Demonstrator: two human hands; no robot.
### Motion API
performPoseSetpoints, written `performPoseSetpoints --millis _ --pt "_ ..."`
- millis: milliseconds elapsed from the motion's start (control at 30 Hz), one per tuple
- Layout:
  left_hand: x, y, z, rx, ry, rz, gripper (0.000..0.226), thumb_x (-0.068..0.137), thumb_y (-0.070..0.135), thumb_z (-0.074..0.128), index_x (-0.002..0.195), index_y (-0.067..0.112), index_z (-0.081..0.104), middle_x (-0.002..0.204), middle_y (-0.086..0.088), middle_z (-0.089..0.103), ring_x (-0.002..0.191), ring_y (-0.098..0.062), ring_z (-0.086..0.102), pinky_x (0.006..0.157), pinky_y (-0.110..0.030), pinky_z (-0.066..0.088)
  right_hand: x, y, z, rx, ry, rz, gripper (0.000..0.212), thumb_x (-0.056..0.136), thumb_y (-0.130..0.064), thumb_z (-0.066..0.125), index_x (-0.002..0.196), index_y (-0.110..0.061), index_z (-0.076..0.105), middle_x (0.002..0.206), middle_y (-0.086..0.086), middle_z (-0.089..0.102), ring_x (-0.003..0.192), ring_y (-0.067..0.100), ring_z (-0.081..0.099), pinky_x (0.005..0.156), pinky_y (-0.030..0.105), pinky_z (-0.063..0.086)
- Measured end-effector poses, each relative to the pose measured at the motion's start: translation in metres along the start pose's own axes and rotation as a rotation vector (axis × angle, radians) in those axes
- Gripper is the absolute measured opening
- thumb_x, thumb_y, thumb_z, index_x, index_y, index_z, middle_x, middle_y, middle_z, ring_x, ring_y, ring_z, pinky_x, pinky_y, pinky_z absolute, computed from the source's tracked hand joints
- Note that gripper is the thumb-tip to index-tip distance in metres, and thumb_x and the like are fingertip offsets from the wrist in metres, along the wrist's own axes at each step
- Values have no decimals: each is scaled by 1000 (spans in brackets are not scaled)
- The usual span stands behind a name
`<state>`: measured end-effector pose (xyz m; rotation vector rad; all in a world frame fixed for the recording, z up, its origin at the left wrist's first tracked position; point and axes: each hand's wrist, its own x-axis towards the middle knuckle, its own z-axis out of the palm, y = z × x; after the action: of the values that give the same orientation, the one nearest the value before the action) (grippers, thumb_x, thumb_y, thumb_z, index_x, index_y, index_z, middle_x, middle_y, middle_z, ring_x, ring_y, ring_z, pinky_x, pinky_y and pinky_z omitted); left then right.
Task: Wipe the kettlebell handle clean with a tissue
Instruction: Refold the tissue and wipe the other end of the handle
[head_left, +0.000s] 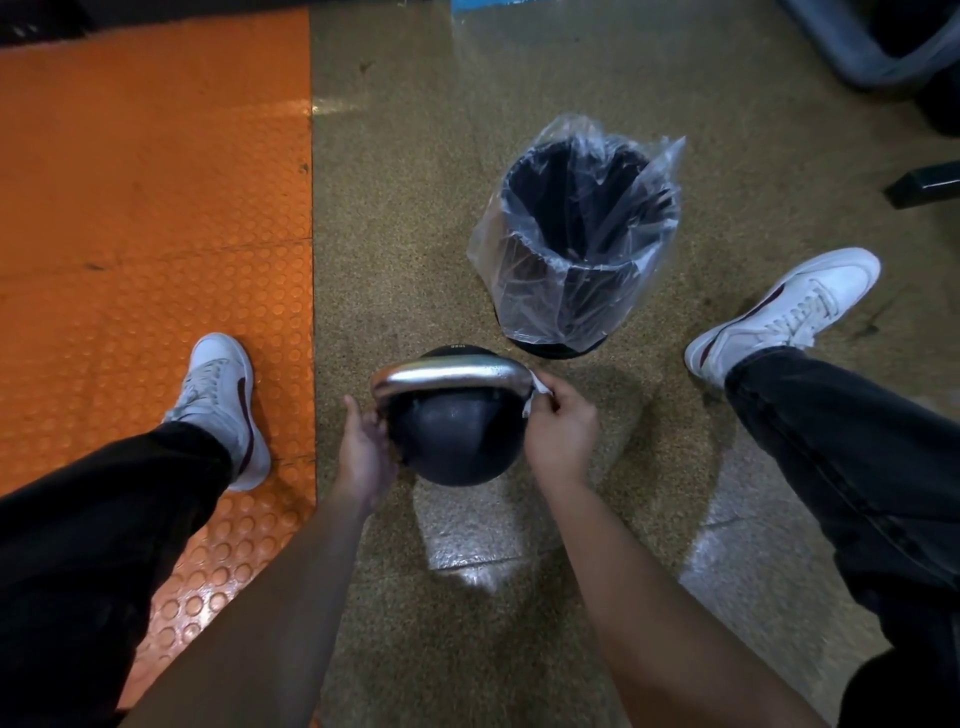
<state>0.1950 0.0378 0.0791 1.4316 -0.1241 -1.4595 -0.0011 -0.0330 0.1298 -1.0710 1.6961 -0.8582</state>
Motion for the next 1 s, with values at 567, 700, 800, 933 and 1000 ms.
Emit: performPoseSetpoints --millis 567,700,800,933,1000 --pt "3 -1 -4 -15 -6 19 78 91 79 12 129 30 61 132 1 66 135 -26 47 114 -64 27 -15 24 -2 12 7 45 19 98 -13 60 105 -21 75 80 -18 69 86 9 70 78 25 55" --pt "2 1 -2 -16 -4 2 76 94 75 10 126 28 61 127 2 67 129 -23 51 107 -50 36 2 10 -1 8 -1 8 21 97 -13 61 104 -25 77 86 -11 75 84 5 71 83 29 57" --pt "3 0 -1 -26 -5 7 73 96 72 9 124 28 60 123 4 67 122 -21 54 97 -42 40 1 10 -6 -27 -31 -71 29 98 -11 59 119 -24 74 95 -15 72 89 -2 66 85 22 54" --pt "4 0 -3 -31 4 3 73 94 75 10 122 31 61 125 4 67 130 -24 49 109 -56 34 -5 22 -12 -58 -71 -3 30 97 -3 59 119 -16 73 85 -23 64 90 5 67 85 26 51" --pt "2 2 -3 -20 3 -4 73 94 75 9 120 32 62 122 6 67 129 -22 48 106 -54 34 0 16 -11 -67 -59 -32 29 97 -5 58 118 -16 74 91 -14 69 95 12 68 85 26 51"
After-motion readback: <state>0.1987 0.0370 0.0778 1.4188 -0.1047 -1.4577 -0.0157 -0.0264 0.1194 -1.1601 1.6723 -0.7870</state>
